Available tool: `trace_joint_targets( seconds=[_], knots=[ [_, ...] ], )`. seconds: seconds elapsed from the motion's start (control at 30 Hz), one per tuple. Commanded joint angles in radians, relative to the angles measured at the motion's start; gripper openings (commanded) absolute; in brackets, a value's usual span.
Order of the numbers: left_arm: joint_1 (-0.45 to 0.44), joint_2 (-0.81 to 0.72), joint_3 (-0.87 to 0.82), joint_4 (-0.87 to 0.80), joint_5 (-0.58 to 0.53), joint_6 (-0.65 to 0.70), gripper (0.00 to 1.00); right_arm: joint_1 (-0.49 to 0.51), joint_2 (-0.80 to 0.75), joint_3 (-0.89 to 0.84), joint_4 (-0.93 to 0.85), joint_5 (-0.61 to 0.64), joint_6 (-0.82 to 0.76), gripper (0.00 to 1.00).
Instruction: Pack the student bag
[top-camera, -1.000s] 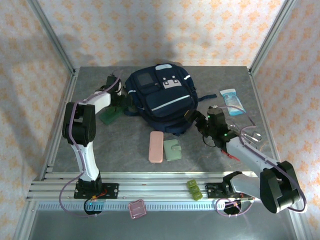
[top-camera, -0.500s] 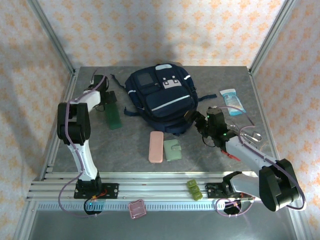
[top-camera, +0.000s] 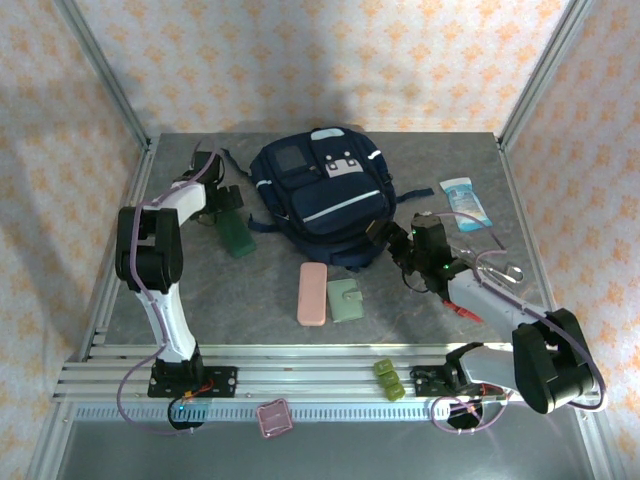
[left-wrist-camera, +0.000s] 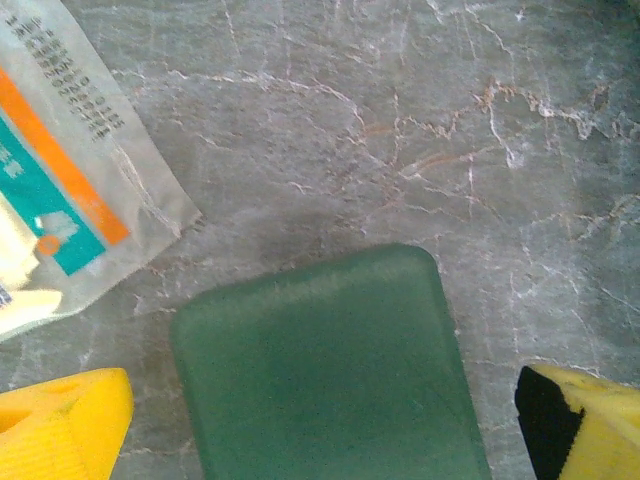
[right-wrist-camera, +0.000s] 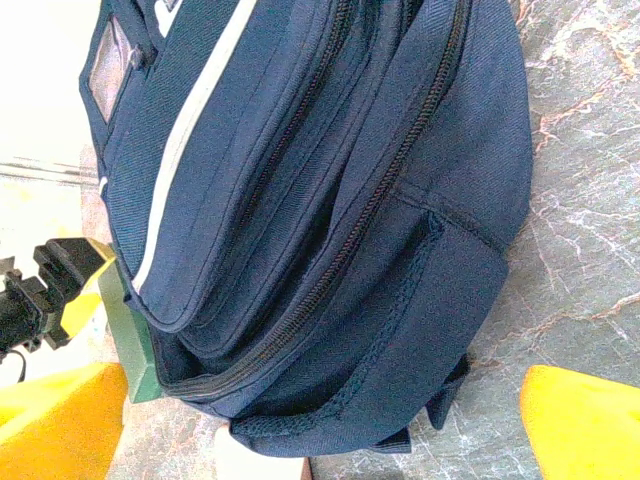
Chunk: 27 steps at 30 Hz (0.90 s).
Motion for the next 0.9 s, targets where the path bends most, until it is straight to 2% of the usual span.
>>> trace_joint_targets(
  seconds=[0.0,0.07,0.1,0.17,0.2,0.23,0.3,0.47,0.6,0.77,0.87],
  knots=[
    [-0.025,0.048,0.03,-0.09,-0.067,-0.042,0.99,-0.006,-0.002,-0.013,0.029,-0.002,0.011,1.0],
    [-0.028,0.09,0.047,-0.117,-0.095,-0.063,0.99,-0.006,-0.005,-0.01,0.027,-0.005,0.011,1.0],
    [-0.031,0.104,0.047,-0.118,-0.099,-0.068,0.95,-0.005,-0.007,-0.006,0.023,-0.006,0.009,1.0],
    [-0.035,0.112,0.043,-0.111,-0.094,-0.075,0.84,-0.005,-0.016,0.002,0.009,-0.005,0.0,1.0],
    [-0.037,0.11,0.042,-0.11,-0.087,-0.076,0.77,-0.005,-0.018,0.005,0.002,-0.006,-0.009,1.0],
    [-0.038,0.104,0.041,-0.105,-0.073,-0.075,0.64,-0.003,-0.018,0.01,-0.002,-0.01,-0.021,0.99],
    [-0.041,0.076,0.039,-0.103,-0.056,-0.079,0.52,0.009,-0.048,0.024,-0.008,-0.018,-0.047,0.98],
    [-0.05,-0.11,-0.014,-0.058,0.033,-0.115,0.46,0.081,-0.072,0.079,0.011,-0.057,-0.115,0.92],
    [-0.072,-0.276,-0.066,-0.016,0.125,-0.189,0.45,0.14,-0.066,0.103,0.096,-0.114,-0.142,0.89],
    [-0.174,-0.422,-0.146,0.075,0.198,-0.347,0.44,0.236,-0.018,0.136,0.214,-0.153,-0.161,0.89],
    [-0.251,-0.482,-0.191,0.153,0.201,-0.459,0.45,0.297,0.031,0.159,0.282,-0.152,-0.158,0.89]
  ],
)
